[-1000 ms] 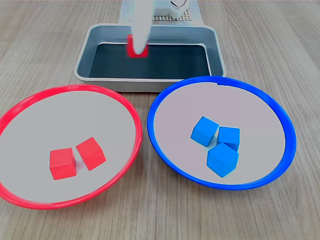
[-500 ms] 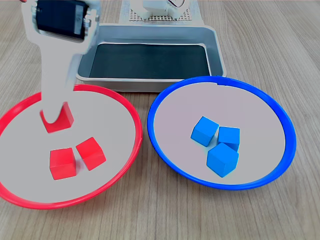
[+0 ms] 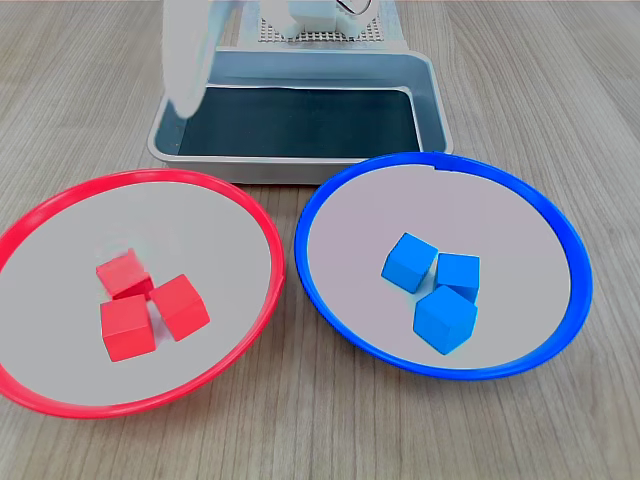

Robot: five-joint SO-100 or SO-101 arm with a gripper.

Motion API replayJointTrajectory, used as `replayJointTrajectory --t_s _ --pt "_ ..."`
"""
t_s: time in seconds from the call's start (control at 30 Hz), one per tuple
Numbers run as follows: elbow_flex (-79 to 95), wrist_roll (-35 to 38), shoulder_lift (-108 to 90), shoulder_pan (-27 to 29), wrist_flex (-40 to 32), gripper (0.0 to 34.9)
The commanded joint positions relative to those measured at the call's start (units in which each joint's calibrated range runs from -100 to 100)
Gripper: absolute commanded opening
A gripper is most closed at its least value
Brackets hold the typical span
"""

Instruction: Resolve any anomalies and move all blocks to matching dishes

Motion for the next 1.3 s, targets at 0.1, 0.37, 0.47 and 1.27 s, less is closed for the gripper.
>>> replayJointTrajectory --t_s 0.1,0.37,0.47,1.27 --pt "33.51 -4.69 -42.95 -6.59 1.10 0.0" --pt "51.17 -5.03 -68.88 -7.34 14.64 0.0" --pt "52.99 -3.71 -71.01 -6.97 16.87 0.0" --pt "54.45 -6.20 -76.13 -6.78 27.68 0.3"
